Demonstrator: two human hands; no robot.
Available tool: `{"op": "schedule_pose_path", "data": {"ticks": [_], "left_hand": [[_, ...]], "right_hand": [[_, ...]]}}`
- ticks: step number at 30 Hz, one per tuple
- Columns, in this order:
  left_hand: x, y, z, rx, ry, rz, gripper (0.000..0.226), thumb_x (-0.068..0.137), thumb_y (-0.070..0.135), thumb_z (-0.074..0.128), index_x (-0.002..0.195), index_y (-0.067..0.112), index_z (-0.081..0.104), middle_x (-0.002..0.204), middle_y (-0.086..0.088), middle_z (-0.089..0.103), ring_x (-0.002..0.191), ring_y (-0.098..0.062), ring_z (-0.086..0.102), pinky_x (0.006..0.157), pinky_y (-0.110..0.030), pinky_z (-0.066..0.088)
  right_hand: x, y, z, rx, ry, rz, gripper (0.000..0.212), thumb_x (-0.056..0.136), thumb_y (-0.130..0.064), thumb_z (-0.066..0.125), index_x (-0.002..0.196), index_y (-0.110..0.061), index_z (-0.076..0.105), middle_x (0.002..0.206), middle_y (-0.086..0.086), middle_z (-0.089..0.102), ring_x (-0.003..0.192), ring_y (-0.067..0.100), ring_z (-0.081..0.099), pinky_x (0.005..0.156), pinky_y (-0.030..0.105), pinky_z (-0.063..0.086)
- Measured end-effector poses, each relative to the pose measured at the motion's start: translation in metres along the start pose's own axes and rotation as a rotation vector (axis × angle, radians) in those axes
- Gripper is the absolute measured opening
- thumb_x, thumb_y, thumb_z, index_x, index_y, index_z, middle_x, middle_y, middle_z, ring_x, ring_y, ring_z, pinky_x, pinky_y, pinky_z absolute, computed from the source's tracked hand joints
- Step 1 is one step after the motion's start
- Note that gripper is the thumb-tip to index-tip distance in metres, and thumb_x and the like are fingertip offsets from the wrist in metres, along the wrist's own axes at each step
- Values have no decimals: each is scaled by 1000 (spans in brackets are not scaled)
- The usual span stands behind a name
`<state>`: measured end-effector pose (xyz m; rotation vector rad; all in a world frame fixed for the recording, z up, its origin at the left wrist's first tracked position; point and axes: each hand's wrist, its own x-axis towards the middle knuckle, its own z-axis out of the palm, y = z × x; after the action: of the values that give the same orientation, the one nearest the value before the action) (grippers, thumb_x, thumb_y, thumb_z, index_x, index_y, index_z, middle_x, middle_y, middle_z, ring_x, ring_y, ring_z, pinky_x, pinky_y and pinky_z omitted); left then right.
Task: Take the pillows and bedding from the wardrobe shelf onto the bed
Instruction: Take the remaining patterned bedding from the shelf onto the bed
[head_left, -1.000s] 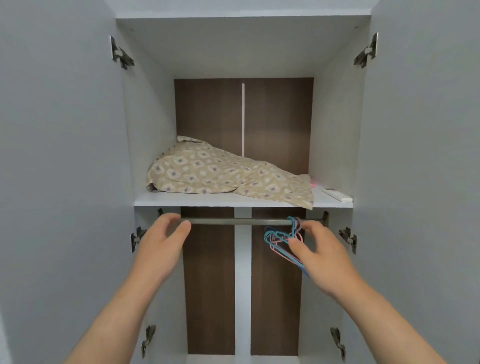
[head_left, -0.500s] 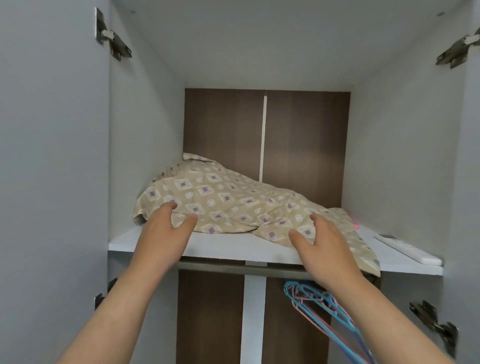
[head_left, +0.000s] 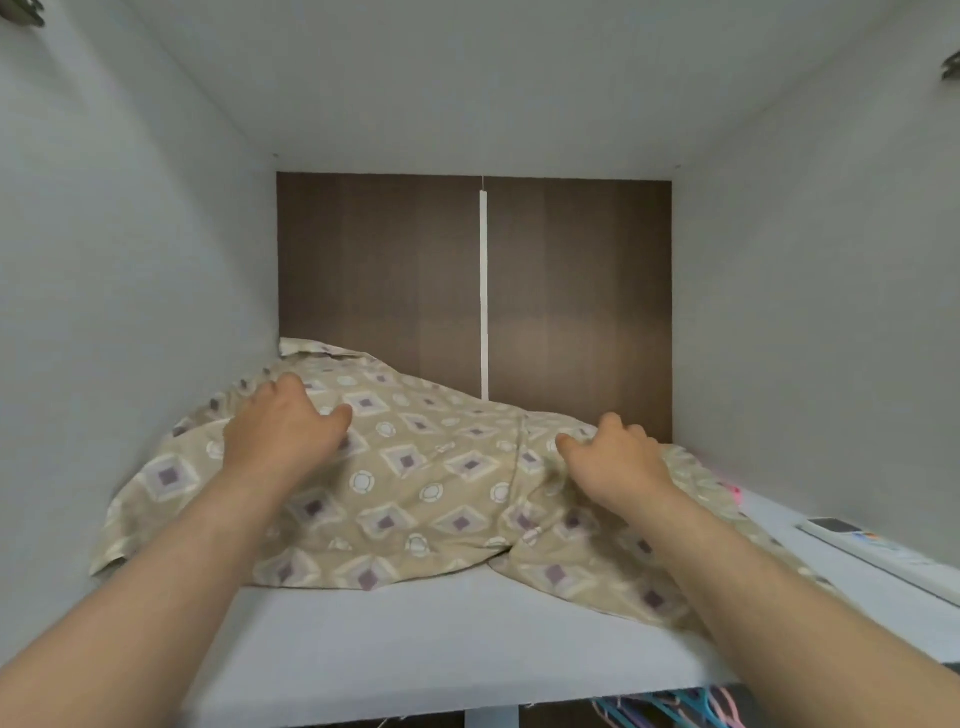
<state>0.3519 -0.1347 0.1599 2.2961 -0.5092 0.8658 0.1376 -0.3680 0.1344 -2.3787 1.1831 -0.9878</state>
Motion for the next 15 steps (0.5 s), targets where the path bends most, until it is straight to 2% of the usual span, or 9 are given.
{"op": "schedule_pose_path", "data": {"ticks": [4,8,11,15], "left_hand": [[32,-2,23,153,-77,-87,87,75,70,45,133,5,46,137,-20,50,125,-38,45,103,-44,37],[50,-14,42,159,-197,-220,110,61,88,34,132,5,48,136,-17,54,120,-37,51,99,-46,41],[62,-14,51,50,-278,-235,122,45,100,31,121,8,59,128,-13,61,112,-35,57,96,-48,43],[73,-8,61,154,-313,-249,137,30,104,32,128,12,54,133,-9,58,117,-33,55,97,-45,44]], "right_hand": [[42,-5,18,-22,-76,153,88,77,-76,36,134,-10,49,133,15,55,120,36,50,98,43,42],[75,1,41,-91,-162,232,107,62,-90,28,133,-14,56,135,9,58,121,32,53,102,45,41],[98,4,59,-143,-231,189,104,61,-88,29,132,-18,59,138,8,56,124,31,51,105,46,37],[120,2,72,-179,-257,165,96,61,-87,38,123,-18,64,131,7,61,120,30,55,104,45,40]]}}
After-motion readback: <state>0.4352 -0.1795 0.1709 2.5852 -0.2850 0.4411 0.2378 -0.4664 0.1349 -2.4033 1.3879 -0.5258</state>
